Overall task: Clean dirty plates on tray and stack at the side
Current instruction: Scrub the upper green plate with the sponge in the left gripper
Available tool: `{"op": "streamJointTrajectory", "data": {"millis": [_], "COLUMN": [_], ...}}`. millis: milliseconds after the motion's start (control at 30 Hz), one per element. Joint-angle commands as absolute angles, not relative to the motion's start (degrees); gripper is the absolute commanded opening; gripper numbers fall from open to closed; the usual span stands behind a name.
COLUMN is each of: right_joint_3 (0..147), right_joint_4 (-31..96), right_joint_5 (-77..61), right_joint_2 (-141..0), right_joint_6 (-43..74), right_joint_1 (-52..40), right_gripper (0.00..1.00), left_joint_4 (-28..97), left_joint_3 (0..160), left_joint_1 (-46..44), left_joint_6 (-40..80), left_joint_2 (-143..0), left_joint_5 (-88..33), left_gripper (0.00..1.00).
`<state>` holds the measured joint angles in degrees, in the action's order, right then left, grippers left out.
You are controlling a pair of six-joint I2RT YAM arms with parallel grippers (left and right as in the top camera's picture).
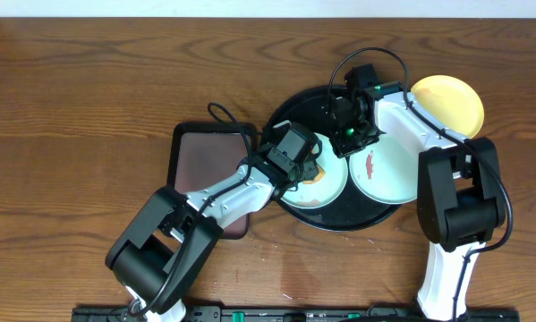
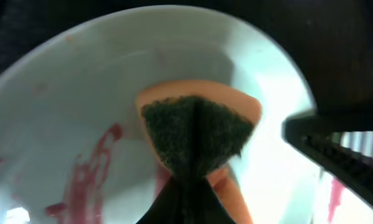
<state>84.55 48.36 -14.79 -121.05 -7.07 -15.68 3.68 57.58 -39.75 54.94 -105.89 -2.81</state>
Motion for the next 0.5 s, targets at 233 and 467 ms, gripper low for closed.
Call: {"op": "streamJointTrajectory", "data": {"millis": [233, 467], "right_joint_3": [83.3, 83.3], "right_joint_4": [46.5, 46.5], "right_joint_5": [-11.8, -11.8], "right_joint_2": [-123.2, -123.2], "right_joint_6": [-5.2, -5.2], "right_joint_1": [-15.8, -15.8], "right_gripper": [0.01, 0.01], "left_joint_4": [21.1, 19.5], "left_joint_3": [57.7, 58.0], "left_joint_1": [-35.9, -35.4], "left_joint_6": [54.4, 53.0], "left_joint_2": [-104.8, -99.5], "left_joint_5": [10.0, 9.6], "left_gripper": [0.08, 0.08]}}
